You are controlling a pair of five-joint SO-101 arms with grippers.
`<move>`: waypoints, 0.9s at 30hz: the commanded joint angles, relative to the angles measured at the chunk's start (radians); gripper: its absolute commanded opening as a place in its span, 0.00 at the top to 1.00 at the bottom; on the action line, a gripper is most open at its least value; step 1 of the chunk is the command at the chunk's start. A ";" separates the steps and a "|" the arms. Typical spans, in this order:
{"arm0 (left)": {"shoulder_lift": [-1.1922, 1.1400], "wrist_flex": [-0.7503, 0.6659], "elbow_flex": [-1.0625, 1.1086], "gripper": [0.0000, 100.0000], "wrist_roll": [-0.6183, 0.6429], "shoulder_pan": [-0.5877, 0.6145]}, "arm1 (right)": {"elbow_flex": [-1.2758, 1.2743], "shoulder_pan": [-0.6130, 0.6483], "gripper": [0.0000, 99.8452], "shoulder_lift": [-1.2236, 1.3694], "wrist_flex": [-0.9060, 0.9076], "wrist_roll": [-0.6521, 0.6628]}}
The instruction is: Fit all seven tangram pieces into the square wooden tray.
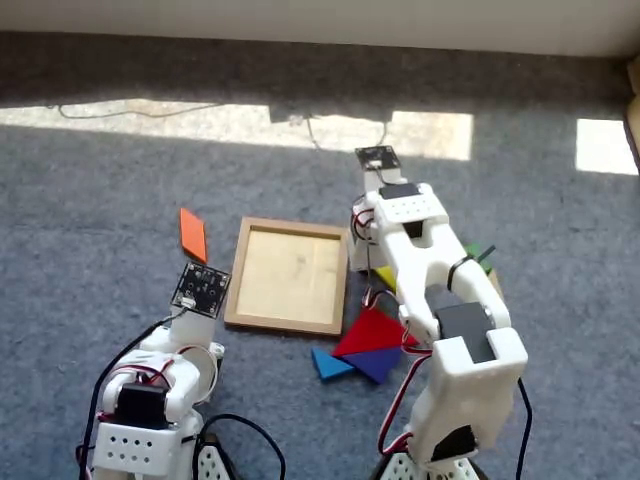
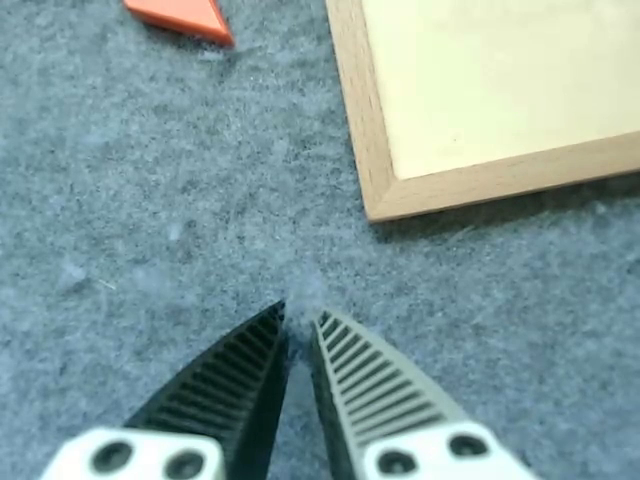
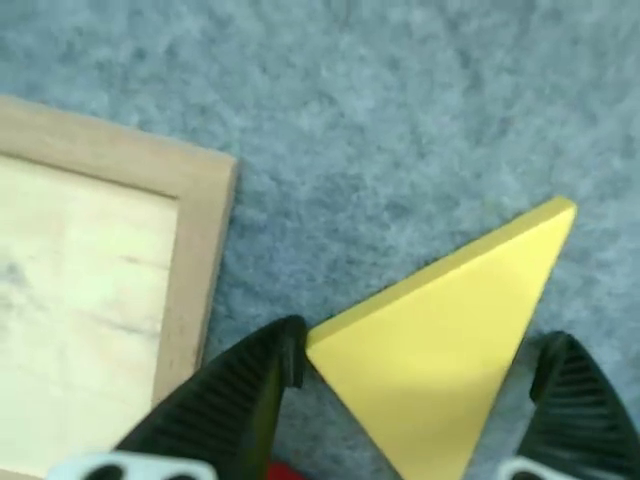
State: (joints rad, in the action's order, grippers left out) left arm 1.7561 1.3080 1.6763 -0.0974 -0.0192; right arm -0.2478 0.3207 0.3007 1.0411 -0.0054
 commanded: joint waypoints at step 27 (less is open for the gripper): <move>0.021 -0.002 0.021 0.99 0.009 -0.013 | 0.044 0.002 0.85 -0.127 -0.019 0.084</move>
State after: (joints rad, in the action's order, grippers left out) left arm 1.7561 1.3080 1.6763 -0.0974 -0.0192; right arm -0.2478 0.3099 0.2746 1.0380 0.0407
